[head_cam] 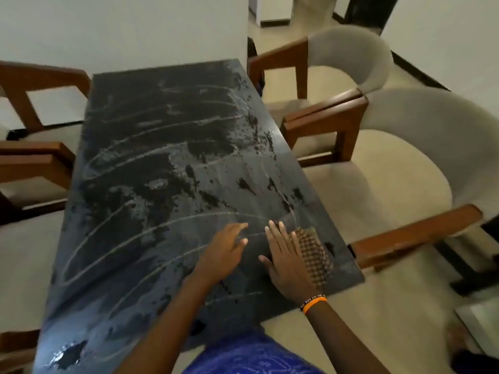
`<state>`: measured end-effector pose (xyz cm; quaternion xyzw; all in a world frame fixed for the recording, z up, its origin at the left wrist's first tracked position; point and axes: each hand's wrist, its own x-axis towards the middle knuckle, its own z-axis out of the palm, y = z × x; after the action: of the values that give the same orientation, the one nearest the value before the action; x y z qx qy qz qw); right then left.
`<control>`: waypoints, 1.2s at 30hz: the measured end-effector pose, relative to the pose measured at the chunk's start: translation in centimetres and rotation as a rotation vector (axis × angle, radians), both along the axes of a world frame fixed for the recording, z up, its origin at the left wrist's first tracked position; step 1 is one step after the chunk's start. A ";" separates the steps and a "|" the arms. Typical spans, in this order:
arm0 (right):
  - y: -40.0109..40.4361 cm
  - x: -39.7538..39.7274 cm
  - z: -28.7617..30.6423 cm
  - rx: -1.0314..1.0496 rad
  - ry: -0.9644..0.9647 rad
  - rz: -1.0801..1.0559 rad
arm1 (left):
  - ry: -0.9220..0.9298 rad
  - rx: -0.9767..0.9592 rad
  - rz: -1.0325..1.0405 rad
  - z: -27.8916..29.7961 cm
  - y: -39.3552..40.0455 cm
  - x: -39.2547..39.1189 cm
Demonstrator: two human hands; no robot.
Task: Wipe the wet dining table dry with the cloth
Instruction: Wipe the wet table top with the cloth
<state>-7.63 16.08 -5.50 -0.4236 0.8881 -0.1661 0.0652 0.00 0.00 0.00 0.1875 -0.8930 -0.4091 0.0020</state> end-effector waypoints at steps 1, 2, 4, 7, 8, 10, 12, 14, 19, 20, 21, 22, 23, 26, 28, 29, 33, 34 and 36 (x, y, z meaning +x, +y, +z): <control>1.0 0.1 -0.5 0.063 -0.010 -0.031 | -0.021 0.043 -0.012 -0.8 0.5 -0.1; 1.8 0.0 -0.9 0.105 -0.005 -0.060 | -0.043 0.077 -0.033 -1.2 1.0 -0.1; 3.7 0.4 -2.0 0.158 0.015 -0.134 | -0.129 0.132 -0.077 -1.8 2.3 0.2; 4.7 0.9 -3.0 0.154 0.000 -0.205 | -0.207 0.267 -0.063 -2.9 4.1 0.1; 4.7 1.1 -3.0 0.145 0.003 -0.216 | -0.212 0.308 -0.053 -3.0 4.6 -0.1; 4.2 1.2 -2.9 0.134 0.032 -0.239 | -0.224 0.366 -0.018 -3.2 5.5 -0.1; 3.4 1.3 -2.6 0.106 0.116 -0.276 | -0.239 0.429 0.020 -3.3 6.2 0.0; 2.9 1.0 -2.5 0.095 0.224 -0.291 | -0.259 0.452 0.045 -3.3 6.6 0.0; 1.4 -0.9 -0.9 -0.082 -0.135 -0.464 | -0.247 0.435 0.064 -2.5 6.6 0.2; 1.0 -1.1 -0.4 -0.195 -0.221 -0.517 | -0.220 0.416 0.073 -2.2 6.5 0.2; 0.5 -1.3 0.3 -0.312 -0.313 -0.559 | -0.184 0.396 0.087 -1.9 6.3 0.2; -0.2 -1.5 1.0 -0.432 -0.437 -0.582 | -0.146 0.376 0.108 -1.6 6.1 0.2; -1.0 -1.5 1.7 -0.549 -0.612 -0.594 | -0.108 0.352 0.132 -1.4 5.8 0.1; -3.7 -0.7 3.0 -0.824 -1.261 -0.645 | -0.014 0.242 0.213 -0.6 4.8 0.0; -5.6 0.0 3.5 -0.855 -1.606 -0.701 | 0.045 0.166 0.287 -0.3 3.8 0.6; -6.4 0.2 3.5 -0.862 -1.732 -0.715 | 0.065 0.127 0.319 -0.2 3.3 0.9; -10.1 1.3 3.7 -0.898 -2.019 -0.653 | 0.072 0.038 0.445 0.1 0.7 2.9; -11.0 1.5 3.8 -0.902 -2.041 -0.619 | 0.066 0.038 0.470 0.2 0.1 3.3; -13.4 1.8 4.2 -0.839 -2.032 -0.557 | 0.070 0.031 0.523 0.5 -1.6 3.9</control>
<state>-5.86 2.70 -1.29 0.1315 0.3612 -0.7265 0.5696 3.95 -1.55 0.46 0.3978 -0.8071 -0.4147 0.1358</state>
